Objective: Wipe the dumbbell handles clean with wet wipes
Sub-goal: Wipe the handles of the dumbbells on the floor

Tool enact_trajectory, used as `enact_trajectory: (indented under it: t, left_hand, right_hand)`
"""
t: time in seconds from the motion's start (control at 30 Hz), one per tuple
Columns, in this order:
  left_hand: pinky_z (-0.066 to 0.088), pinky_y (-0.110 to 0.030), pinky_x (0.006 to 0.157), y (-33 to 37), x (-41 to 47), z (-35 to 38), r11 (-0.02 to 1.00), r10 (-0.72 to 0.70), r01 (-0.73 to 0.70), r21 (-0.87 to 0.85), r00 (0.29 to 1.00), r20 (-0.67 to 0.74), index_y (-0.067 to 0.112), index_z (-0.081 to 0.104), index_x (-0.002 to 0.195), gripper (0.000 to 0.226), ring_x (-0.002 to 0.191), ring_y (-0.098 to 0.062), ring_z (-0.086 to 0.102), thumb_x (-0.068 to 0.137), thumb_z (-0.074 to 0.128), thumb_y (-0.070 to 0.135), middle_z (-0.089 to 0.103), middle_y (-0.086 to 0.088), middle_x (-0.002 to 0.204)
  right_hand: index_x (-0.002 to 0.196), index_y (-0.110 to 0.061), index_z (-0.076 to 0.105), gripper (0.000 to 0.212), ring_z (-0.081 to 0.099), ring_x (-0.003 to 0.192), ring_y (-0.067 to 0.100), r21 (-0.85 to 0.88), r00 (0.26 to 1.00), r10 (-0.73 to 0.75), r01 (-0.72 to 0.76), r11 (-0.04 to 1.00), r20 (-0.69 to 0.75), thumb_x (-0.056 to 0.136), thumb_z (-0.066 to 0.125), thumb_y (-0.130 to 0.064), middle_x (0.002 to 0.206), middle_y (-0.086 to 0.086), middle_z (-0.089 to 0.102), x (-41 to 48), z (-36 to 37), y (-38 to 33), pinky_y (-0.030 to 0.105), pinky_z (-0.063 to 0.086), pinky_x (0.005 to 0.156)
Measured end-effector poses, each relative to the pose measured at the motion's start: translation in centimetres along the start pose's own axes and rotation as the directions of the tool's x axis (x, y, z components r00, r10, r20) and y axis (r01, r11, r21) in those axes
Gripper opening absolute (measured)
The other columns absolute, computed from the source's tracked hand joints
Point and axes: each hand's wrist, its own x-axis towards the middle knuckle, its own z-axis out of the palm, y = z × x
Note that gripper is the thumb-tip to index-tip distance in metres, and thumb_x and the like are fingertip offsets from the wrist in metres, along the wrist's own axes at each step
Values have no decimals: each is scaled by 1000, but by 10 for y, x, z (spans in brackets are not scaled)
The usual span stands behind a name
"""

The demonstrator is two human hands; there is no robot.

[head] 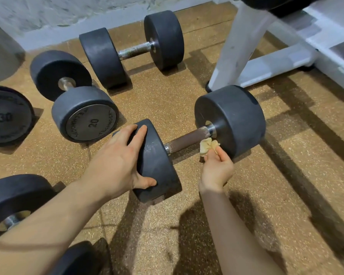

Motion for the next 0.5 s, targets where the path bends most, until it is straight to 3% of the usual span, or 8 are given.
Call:
enact_trajectory:
  t: [0.07, 0.13, 0.17, 0.23, 0.3, 0.4, 0.5]
  left_hand:
    - [24, -36, 117, -2, 1, 0, 1000, 5, -5, -3, 1000, -6, 18, 7, 155, 134, 145, -25, 19, 54, 73, 76, 11, -3, 158]
    - [22, -35, 117, -2, 2, 0, 1000, 8, -8, -2, 1000, -5, 18, 6, 155, 134, 145, -25, 17, 54, 73, 75, 11, -4, 158]
    - [22, -35, 117, -2, 1, 0, 1000, 9, -9, -5, 1000, -2, 18, 7, 155, 134, 145, -25, 17, 55, 74, 75, 11, -4, 158]
    - [23, -36, 116, -2, 0, 0, 1000, 6, -6, -14, 1000, -8, 18, 7, 156, 134, 146, -25, 17, 54, 74, 75, 12, -5, 158]
    - [24, -37, 116, -3, 0, 1, 1000, 5, -6, -21, 1000, -17, 18, 9, 156, 134, 146, -26, 18, 54, 74, 75, 13, -5, 158]
    - [25, -37, 116, -3, 0, 2, 1000, 14, -14, -28, 1000, -20, 18, 9, 156, 133, 145, -26, 18, 54, 73, 76, 13, -4, 158]
    - [25, -36, 115, -1, -2, 1, 1000, 9, -9, -18, 1000, -15, 21, 5, 155, 132, 146, -23, 16, 56, 71, 77, 8, 0, 158]
  right_hand:
    - [131, -9, 58, 36, 60, 109, 9, 11, 996, -38, 37, 999, 85, 95, 56, -8, 123, 2, 65, -4, 2, -9, 31, 47, 102]
    - [140, -13, 48, 41, 54, 116, 10, -116, 971, -126, 152, 982, 202, 99, 48, -15, 132, -2, 59, -10, 9, -18, 26, 39, 105]
    - [145, -14, 42, 44, 53, 116, 12, -235, 953, -177, 236, 943, 247, 101, 43, -16, 128, 0, 59, -14, 10, -20, 21, 37, 99]
    - [147, -14, 38, 45, 58, 98, 17, -438, 889, -280, 427, 791, 361, 102, 38, -17, 104, 5, 63, -23, 5, -12, 12, 35, 78]
    - [139, -14, 50, 39, 55, 76, 11, -536, 831, -325, 543, 646, 451, 102, 41, -20, 85, 0, 61, -26, -1, -2, 10, 36, 61]
    - [121, -18, 65, 27, 57, 70, 6, -477, 788, -437, 612, 631, 434, 99, 52, -22, 82, -5, 63, -12, -10, -4, 20, 51, 68]
    - [112, -14, 70, 21, 53, 80, -2, -386, 726, -566, 687, 616, 390, 96, 57, -13, 98, -6, 59, 4, -4, -17, 7, 42, 83]
